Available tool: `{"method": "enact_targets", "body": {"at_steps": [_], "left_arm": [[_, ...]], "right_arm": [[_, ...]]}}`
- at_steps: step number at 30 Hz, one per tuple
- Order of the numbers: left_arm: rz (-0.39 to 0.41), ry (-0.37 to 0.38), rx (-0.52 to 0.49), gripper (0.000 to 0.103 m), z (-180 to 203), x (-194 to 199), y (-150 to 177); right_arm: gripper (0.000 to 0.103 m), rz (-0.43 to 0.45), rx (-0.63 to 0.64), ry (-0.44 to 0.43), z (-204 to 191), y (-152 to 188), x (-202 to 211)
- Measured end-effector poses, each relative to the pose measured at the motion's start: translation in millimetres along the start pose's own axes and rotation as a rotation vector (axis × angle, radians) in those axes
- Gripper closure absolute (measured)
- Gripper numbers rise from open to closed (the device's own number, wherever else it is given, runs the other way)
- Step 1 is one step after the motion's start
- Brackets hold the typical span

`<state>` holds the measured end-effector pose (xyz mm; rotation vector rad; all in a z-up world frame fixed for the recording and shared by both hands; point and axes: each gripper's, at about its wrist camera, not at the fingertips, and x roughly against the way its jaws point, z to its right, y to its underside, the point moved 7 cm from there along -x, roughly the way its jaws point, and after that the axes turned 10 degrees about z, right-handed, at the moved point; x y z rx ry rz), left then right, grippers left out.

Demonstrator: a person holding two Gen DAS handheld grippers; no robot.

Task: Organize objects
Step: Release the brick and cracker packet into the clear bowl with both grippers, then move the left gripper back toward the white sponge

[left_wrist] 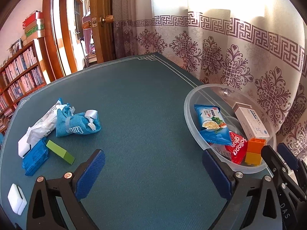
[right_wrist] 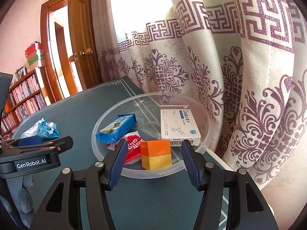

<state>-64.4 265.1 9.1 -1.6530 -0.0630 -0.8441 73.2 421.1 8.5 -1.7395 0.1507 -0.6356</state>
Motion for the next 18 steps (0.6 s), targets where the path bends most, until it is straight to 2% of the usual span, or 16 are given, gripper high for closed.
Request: {"method": "enact_targets", "body": {"at_steps": [12,18], "left_arm": [[-0.018,-0.052,0.04,0.0,-33,7,14],[-0.022,-0.069,0.063,0.0,-50,14,22]], "right_arm": [[0.044,-0.019,0.05,-0.049,-27,7,5],[0.044,-0.056,0.091,-0.119,-51,15,6]]}}
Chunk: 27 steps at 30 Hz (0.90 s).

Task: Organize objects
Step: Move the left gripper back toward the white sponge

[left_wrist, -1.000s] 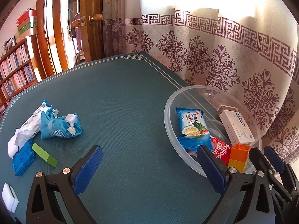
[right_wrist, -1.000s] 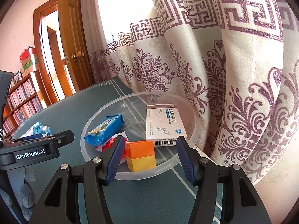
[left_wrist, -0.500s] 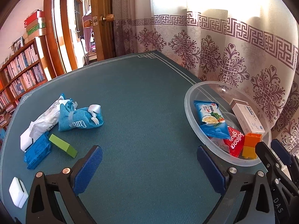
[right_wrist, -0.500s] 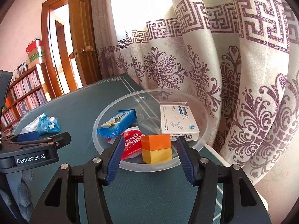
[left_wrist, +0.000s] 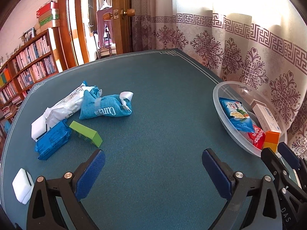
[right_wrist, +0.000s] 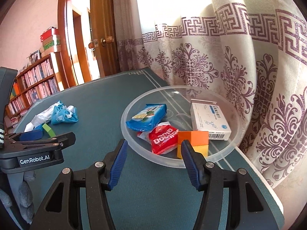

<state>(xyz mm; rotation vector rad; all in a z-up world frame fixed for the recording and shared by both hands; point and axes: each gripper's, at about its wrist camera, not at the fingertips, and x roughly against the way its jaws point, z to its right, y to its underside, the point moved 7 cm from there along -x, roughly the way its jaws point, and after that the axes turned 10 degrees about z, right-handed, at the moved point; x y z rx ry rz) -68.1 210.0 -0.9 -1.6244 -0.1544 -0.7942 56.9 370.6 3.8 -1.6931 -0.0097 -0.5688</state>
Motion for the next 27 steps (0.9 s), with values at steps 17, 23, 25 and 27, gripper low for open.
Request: {"method": "enact_targets", "body": {"at_steps": [17,23,25,27], "left_arm": [[0.0,-0.115,0.129,0.0,-89,33,23],[0.025,-0.176,0.18,0.0,-126,53,27],[0.035,-0.203,0.198,0.0,-139,59,28],[0.045,-0.233,0.21,0.0,-151,65,28]], "right_arm": [[0.039,-0.132,0.078,-0.221,-75,24,-7],[0.039,-0.161,0.084,-0.253,-86,31,-9],[0.039,-0.168,0.089,-0.259,-89,33,-10],[0.039,-0.172,0.096,-0.266,-93,35,-9]]}}
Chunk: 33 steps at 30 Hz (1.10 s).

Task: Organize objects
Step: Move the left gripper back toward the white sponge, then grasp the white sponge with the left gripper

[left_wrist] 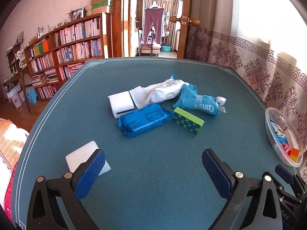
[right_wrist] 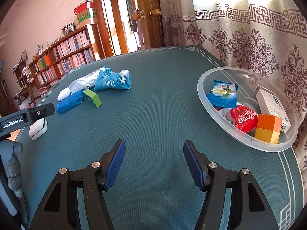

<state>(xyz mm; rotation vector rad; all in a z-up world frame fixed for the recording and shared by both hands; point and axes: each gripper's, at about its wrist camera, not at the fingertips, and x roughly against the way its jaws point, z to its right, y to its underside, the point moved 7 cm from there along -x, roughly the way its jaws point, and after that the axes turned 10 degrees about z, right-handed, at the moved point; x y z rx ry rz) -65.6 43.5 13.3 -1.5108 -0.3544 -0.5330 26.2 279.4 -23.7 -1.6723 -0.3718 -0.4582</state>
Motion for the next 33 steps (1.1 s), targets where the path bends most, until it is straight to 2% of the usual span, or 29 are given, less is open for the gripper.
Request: {"method": "enact_targets", "body": {"at_steps": [5,8,13,24,31,33], "left_arm": [[0.027,-0.094,0.032,0.0,-37,4,-1],[0.015,-0.15,0.056,0.0,-61,0,4],[-0.006,-0.201,0.078,0.0,-85,-7,13],[-0.067,-0.213,0.1,0.002,-101,-23,32],[-0.09,-0.193,0.088,0.014,-98,-29,36],[-0.096,-0.183,0.08,0.02,-95,-30,37]], "right_arm": [[0.039,-0.008,0.019,-0.017,-8,2,-2],[0.039,-0.014,0.022,-0.02,-9,2,-3],[0.039,-0.024,0.028,-0.025,-12,3,-5],[0.039,-0.043,0.039,-0.028,-15,6,-9],[0.039,-0.052,0.043,-0.027,-17,7,-11],[0.039,-0.054,0.046,-0.027,-18,7,-11]]}}
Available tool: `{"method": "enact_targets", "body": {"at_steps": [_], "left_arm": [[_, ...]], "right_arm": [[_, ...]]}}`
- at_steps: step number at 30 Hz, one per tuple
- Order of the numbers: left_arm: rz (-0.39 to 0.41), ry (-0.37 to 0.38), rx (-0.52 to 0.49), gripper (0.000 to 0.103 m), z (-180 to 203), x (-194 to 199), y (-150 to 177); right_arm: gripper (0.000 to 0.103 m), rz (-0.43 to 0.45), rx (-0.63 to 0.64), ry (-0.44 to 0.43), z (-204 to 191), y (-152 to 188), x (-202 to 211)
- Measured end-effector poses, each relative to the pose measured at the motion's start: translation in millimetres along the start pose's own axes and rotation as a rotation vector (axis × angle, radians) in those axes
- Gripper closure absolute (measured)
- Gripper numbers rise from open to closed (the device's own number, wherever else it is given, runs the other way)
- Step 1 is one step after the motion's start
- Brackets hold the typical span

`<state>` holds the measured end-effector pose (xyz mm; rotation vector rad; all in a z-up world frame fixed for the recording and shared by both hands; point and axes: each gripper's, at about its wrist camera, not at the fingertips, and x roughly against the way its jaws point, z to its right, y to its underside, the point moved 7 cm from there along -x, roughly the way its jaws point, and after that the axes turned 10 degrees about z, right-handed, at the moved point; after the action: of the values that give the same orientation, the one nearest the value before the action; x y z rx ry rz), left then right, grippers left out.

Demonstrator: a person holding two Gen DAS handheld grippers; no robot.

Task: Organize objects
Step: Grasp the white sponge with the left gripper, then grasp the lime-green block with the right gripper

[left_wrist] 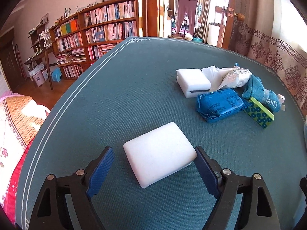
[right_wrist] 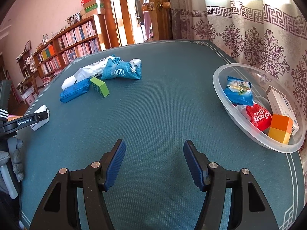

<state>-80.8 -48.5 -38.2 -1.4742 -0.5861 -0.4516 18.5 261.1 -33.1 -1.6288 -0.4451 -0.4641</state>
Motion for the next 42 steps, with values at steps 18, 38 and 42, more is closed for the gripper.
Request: {"method": "enact_targets", "body": {"at_steps": [18,38,42], "left_arm": [[0.065,0.047,-0.02,0.032,11,10,-3],[0.061,0.065,-0.026,0.032,15,7,-2],[0.058,0.065,-0.027,0.032,15,6,-2]], "right_arm": [[0.039,-0.068,-0.04,-0.15,-39,-27,-35],[0.039,-0.077,0.071,-0.223,-111,-67,-119],[0.039,-0.069,0.096,-0.231,-122,-72,-128]]}}
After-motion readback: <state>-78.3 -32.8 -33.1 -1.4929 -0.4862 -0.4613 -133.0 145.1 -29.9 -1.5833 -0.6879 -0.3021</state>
